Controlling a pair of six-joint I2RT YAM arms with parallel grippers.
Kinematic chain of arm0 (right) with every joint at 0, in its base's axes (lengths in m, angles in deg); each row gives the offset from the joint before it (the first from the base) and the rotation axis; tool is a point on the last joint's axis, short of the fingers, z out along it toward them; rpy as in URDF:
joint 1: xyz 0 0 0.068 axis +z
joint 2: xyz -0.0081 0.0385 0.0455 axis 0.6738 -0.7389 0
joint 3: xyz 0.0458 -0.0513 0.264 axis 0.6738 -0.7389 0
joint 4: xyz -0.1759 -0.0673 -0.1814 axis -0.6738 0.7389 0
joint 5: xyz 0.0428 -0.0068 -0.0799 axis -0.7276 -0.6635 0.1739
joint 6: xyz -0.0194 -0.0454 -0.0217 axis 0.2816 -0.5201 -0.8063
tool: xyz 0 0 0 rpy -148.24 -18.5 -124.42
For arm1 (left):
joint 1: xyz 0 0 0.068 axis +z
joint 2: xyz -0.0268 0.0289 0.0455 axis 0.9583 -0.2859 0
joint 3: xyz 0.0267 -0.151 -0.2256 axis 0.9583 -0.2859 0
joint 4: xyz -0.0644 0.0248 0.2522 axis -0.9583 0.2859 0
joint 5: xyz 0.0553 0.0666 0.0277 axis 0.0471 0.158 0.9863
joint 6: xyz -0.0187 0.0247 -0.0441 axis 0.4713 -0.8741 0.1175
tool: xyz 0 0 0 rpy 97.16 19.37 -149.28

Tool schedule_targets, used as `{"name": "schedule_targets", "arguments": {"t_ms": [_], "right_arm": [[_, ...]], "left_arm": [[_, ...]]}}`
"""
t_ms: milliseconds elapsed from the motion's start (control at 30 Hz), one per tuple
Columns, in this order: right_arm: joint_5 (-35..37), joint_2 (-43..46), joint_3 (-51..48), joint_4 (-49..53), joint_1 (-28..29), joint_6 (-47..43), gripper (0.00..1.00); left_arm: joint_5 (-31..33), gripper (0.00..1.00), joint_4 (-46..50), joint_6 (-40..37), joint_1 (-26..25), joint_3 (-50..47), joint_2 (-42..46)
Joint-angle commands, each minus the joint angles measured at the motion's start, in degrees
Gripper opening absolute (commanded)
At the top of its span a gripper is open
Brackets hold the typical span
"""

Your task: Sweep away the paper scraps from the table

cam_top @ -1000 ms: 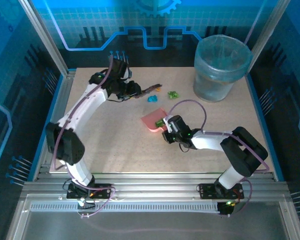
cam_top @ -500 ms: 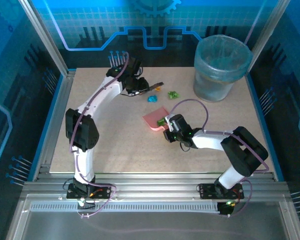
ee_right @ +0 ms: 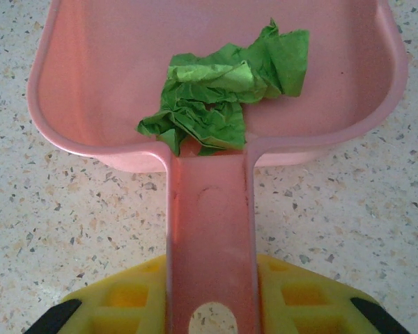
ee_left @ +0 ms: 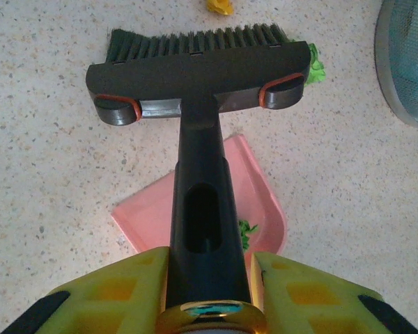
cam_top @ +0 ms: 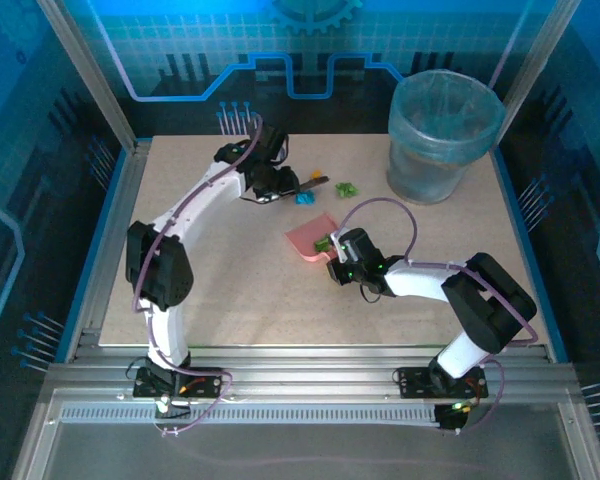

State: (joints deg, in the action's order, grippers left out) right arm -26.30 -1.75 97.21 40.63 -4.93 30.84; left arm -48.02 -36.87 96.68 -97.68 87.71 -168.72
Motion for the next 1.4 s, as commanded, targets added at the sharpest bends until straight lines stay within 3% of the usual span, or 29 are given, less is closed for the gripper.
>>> {"name": "schedule_targets", "arguments": {"t_ms": [0, 467, 733, 1000, 1167, 1367], "right_arm": [[0.10, -0.34, 0.17, 3.36, -0.95, 1.52, 0.00], [0.85, -0.84, 0.28, 3.71, -1.31, 1.64, 0.00], [0.91, -1.18, 0.37, 3.79, -1.39, 1.65, 0.00], [1.18, -1.12, 0.39, 3.88, -1.44, 1.57, 0.00], [1.43, -1.05, 0.37, 4.06, -1.40, 1.54, 0.00], [1.65, -0.66, 0.28, 3.98, -1.39, 1.47, 0.00]], "left_arm": [[-2.05, 0.00, 0.03, -0.28, -0.83, -2.79, 4.50], [-5.69, 0.00, 0.78, 0.27, -2.67, -12.44, 12.10], [-5.50, 0.00, 2.70, -0.42, -3.01, -13.14, 16.21], [-1.02, 0.00, 3.66, -1.51, -2.98, -5.47, 10.65], [-2.28, 0.00, 5.35, -2.20, -3.00, 0.95, 4.44], [-4.62, 0.00, 5.84, -2.47, -3.14, 1.32, 2.41]]}}
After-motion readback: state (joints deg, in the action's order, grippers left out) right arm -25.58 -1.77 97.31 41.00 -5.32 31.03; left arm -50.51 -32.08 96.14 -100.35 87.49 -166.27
